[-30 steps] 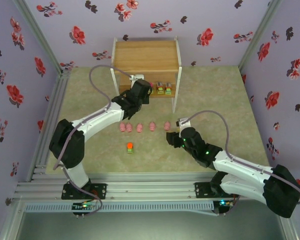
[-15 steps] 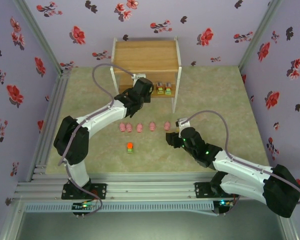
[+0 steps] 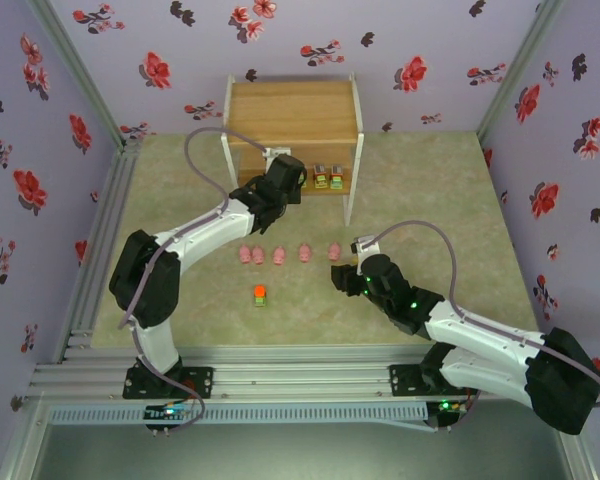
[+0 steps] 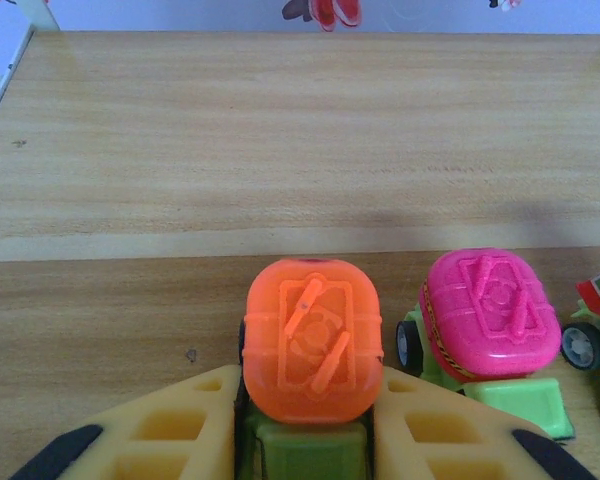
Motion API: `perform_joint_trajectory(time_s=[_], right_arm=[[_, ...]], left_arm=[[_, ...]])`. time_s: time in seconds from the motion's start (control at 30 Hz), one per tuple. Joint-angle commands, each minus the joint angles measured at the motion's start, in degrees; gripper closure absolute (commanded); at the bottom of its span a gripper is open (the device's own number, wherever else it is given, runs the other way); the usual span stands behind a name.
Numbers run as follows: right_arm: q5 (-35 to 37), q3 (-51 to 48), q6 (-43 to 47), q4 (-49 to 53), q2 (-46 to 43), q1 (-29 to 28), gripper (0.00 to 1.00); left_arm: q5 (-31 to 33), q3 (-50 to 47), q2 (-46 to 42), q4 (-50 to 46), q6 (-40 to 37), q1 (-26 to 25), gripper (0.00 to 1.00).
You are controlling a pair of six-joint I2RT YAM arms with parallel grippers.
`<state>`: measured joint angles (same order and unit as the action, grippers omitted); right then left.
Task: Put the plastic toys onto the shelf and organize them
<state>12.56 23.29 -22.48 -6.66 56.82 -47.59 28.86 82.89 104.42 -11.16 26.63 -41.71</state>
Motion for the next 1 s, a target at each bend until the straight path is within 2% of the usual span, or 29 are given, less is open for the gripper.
perform_joint_trajectory(time_s=[0.0,0.97], right_arm=[[-0.71,0.10,1.14,-1.60,0.24,0.31,0.63],[-0.97,0.31,1.21,-1.56,0.34,0.28,0.63]], left_arm=[[-0.02,0.08,1.27,1.34,0.51,0.32,0.74],[0.54,-2.52,-1.12,2.28,0.48,-1.33,0.56]])
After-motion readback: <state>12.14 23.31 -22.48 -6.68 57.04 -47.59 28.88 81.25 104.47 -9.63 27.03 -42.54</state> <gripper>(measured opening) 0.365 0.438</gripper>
